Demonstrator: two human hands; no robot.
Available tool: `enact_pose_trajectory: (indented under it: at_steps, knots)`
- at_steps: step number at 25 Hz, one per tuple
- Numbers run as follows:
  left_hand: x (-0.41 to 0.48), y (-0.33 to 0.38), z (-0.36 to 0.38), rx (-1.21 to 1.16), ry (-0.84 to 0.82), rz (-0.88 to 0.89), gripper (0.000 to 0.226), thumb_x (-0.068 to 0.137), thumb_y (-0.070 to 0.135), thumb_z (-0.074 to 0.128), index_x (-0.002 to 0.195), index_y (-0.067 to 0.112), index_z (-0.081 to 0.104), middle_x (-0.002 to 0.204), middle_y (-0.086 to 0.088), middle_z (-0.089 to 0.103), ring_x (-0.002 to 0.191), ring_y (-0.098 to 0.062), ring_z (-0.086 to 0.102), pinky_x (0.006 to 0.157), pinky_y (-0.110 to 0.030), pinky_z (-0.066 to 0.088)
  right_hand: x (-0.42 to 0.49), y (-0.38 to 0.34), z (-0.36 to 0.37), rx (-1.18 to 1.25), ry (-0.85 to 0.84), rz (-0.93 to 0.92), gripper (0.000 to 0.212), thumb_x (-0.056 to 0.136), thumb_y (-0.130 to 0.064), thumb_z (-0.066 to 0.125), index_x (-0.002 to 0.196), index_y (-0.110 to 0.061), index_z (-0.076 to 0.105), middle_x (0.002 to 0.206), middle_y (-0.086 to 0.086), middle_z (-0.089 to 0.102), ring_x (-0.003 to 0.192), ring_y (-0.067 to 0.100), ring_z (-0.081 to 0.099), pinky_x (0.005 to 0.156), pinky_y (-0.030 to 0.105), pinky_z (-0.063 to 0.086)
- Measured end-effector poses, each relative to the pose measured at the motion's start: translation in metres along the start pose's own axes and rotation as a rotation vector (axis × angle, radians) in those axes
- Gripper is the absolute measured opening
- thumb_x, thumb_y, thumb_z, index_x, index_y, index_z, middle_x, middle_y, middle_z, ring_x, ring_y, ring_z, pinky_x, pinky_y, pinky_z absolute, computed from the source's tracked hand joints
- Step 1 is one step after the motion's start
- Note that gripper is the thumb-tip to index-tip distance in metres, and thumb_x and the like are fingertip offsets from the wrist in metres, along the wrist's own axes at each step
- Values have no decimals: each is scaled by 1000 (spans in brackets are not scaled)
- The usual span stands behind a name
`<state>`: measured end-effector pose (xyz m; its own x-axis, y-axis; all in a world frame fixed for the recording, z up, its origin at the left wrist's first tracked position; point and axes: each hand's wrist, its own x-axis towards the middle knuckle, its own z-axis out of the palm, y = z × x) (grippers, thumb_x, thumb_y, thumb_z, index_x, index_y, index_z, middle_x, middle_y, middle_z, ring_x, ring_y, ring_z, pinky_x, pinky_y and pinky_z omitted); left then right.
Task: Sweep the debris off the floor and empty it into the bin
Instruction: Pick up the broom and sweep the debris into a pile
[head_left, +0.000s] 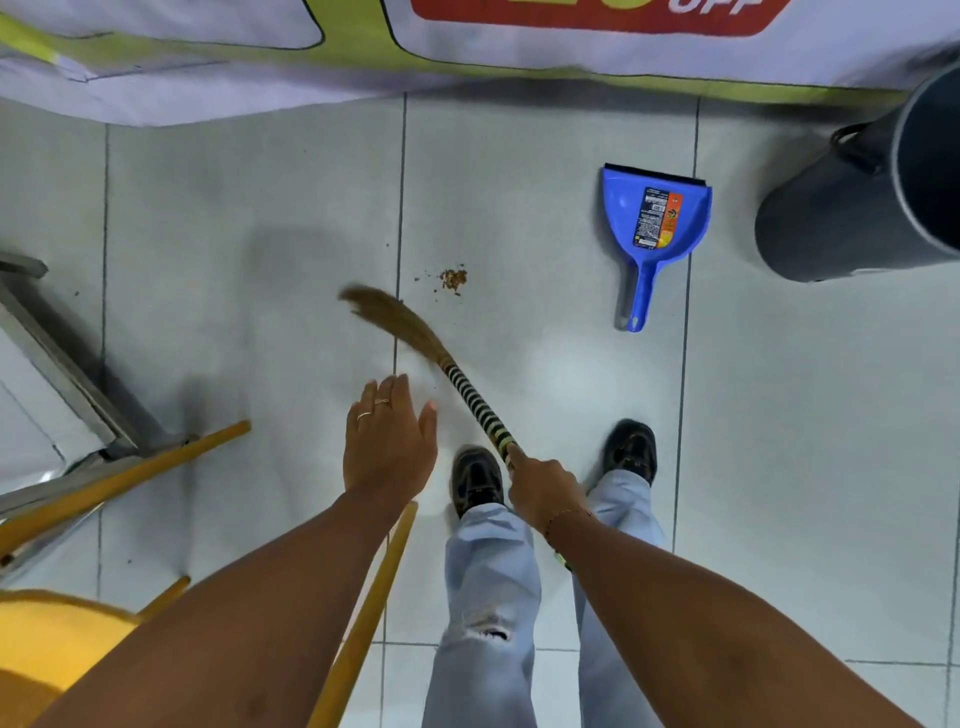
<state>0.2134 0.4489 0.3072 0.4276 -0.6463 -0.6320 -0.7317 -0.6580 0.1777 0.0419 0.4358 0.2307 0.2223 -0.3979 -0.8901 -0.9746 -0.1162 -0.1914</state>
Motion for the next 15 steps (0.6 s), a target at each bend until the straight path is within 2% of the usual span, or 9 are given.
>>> enact_pose_trajectory:
  at_steps: [3, 7, 12, 15]
  knots:
    - [2, -7, 2, 6, -2, -10, 55, 98, 38, 32, 143, 6, 31, 151, -16, 36, 144, -32, 25, 119, -42, 23, 8, -13, -5, 85, 21, 59, 37, 95, -24, 34, 132, -23, 38, 115, 16, 63, 101, 37, 60, 72, 36, 40]
    - [-4, -8, 8, 6, -5, 13, 55, 98, 37, 33, 143, 5, 31, 150, -17, 38, 144, -32, 25, 119, -43, 25, -1, 7, -16, 101, 74, 64, 40, 95, -22, 34, 135, -21, 36, 114, 20, 63, 100, 38, 59, 73, 36, 41]
    - [-15, 14, 10, -22, -14, 39, 55, 98, 36, 33, 143, 5, 30, 151, -16, 36, 145, -31, 23, 120, -42, 22, -41, 65, -41, -111, 180, -61, 49, 100, -27, 29, 146, -37, 18, 110, 19, 61, 90, 38, 63, 74, 42, 51]
    - [-17, 31, 11, -29, -14, 58, 55, 98, 37, 32, 144, 6, 29, 152, -15, 35, 146, -29, 20, 120, -41, 20, -57, 91, -56, -299, 138, -156, 52, 99, -26, 32, 147, -37, 16, 118, 16, 58, 91, 36, 63, 77, 43, 54]
